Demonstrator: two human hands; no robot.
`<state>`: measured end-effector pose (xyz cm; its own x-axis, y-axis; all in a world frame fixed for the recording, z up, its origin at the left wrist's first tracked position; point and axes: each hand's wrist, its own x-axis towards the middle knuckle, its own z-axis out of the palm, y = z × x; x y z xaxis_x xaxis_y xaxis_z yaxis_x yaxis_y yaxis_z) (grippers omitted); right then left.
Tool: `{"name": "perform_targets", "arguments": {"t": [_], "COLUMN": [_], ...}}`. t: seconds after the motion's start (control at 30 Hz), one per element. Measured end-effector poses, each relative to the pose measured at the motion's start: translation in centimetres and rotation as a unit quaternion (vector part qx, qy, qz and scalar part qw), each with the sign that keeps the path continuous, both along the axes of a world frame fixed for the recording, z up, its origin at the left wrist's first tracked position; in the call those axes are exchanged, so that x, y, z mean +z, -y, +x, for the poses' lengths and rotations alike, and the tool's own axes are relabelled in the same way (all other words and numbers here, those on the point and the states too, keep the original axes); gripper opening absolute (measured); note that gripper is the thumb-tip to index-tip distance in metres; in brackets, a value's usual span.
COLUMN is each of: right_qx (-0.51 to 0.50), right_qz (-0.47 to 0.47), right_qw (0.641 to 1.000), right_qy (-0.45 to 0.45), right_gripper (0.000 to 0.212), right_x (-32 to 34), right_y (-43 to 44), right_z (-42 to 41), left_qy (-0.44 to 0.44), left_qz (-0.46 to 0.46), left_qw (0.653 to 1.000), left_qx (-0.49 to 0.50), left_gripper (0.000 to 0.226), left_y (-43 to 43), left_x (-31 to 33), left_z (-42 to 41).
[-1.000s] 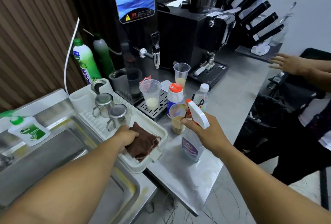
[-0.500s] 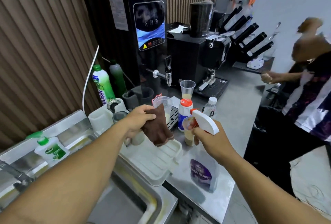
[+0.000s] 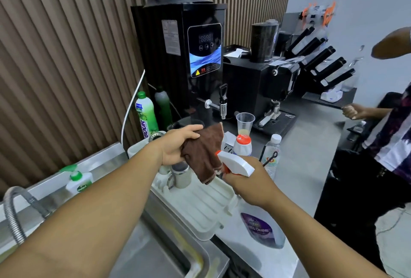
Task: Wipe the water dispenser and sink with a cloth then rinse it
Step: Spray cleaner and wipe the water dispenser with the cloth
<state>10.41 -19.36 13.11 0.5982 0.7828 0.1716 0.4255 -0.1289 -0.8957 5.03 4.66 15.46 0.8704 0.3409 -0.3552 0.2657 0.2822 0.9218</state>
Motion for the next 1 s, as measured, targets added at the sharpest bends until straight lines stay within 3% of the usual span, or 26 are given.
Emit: {"name": "perform_targets", "arguments": {"t": [0.13,0.57,0.7,0.87,1.0], "right_qx": [-0.012,-0.087,-0.079,-0.068,-0.037], "right_qz": [-0.012,0.031,0.037,0.036,0.037], "right_qw": [0.999,0.996,0.996,0.996,0.998], "right_qy": [0.028,-0.006,-0.019,-0.032,-0.036], "right_gripper": [0.019,0.007,0.002,0.014,0.002], "right_x": [0.5,1.9,2.0,1.6,1.6], "right_y": [-0.4,0.2,0.4,0.4,0.2], "right_z": [-0.1,2.6,2.6,2.2,1.3], "left_qy": [0.000,0.033,0.042,0.051,0.040], "left_qz": [0.005,0.016,0.017,0.014,0.028], "left_qw": [1.000,0.999,0.999,0.998,0.999], "left_qx": [-0.015,-0.019,-0.024,-0.015,0.001], "left_gripper": [0.041,0.045,0.045,0.048,0.048], "left_y": [-0.3,-1.2,-1.4,-1.0,-0.8], "left_x": [1.0,2.0,2.1,2.6,2.8], "left_z": [-0.3,-0.4,-0.2,-0.1,0.2]}}
